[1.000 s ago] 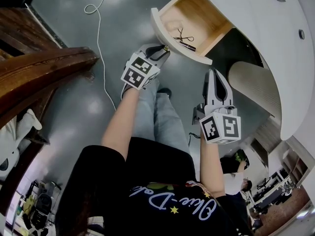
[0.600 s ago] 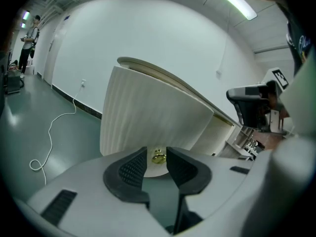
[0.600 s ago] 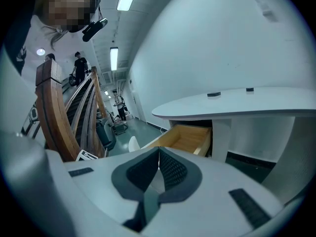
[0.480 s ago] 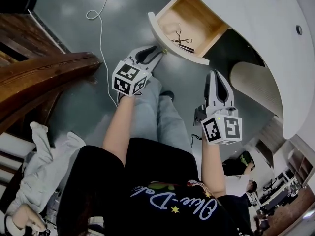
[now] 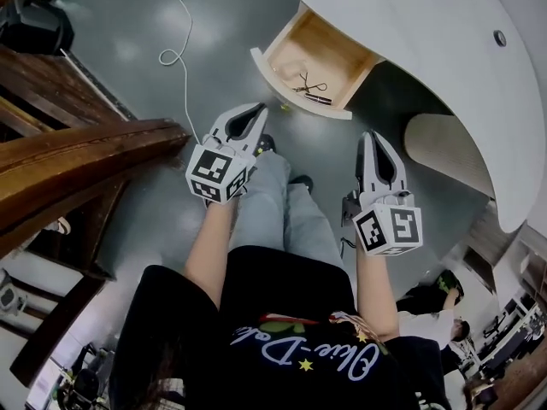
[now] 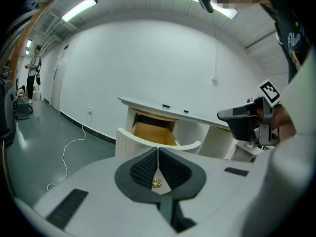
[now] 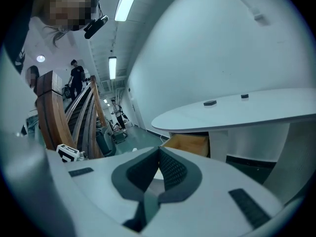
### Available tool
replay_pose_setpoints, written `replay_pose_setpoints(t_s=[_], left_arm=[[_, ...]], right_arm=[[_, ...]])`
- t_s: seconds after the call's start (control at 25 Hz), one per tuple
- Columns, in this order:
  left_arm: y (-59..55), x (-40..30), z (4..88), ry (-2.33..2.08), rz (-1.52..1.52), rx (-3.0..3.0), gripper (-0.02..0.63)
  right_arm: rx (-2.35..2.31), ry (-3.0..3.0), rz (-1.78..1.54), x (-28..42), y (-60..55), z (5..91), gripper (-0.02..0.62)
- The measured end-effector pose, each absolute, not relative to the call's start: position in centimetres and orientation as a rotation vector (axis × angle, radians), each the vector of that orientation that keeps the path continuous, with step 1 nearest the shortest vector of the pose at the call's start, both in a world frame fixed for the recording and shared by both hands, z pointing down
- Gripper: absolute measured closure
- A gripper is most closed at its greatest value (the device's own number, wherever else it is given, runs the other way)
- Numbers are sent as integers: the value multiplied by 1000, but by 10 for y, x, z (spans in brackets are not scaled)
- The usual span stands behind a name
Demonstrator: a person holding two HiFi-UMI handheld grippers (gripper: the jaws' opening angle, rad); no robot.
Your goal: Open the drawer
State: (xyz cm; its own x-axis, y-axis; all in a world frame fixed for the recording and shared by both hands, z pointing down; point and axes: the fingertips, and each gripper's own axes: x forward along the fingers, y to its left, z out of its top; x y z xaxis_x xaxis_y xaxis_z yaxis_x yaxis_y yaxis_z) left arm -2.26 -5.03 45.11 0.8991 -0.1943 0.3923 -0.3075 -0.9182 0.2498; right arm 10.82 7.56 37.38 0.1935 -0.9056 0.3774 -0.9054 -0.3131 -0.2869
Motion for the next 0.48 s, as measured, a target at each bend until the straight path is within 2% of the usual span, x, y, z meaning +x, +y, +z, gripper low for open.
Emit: replay_pose_setpoints(t_s=[0.48], left_arm=[[-24, -30, 375, -342, 624, 2864, 600]], right_arm=[[-2356, 1844, -715, 100, 104, 326, 595]])
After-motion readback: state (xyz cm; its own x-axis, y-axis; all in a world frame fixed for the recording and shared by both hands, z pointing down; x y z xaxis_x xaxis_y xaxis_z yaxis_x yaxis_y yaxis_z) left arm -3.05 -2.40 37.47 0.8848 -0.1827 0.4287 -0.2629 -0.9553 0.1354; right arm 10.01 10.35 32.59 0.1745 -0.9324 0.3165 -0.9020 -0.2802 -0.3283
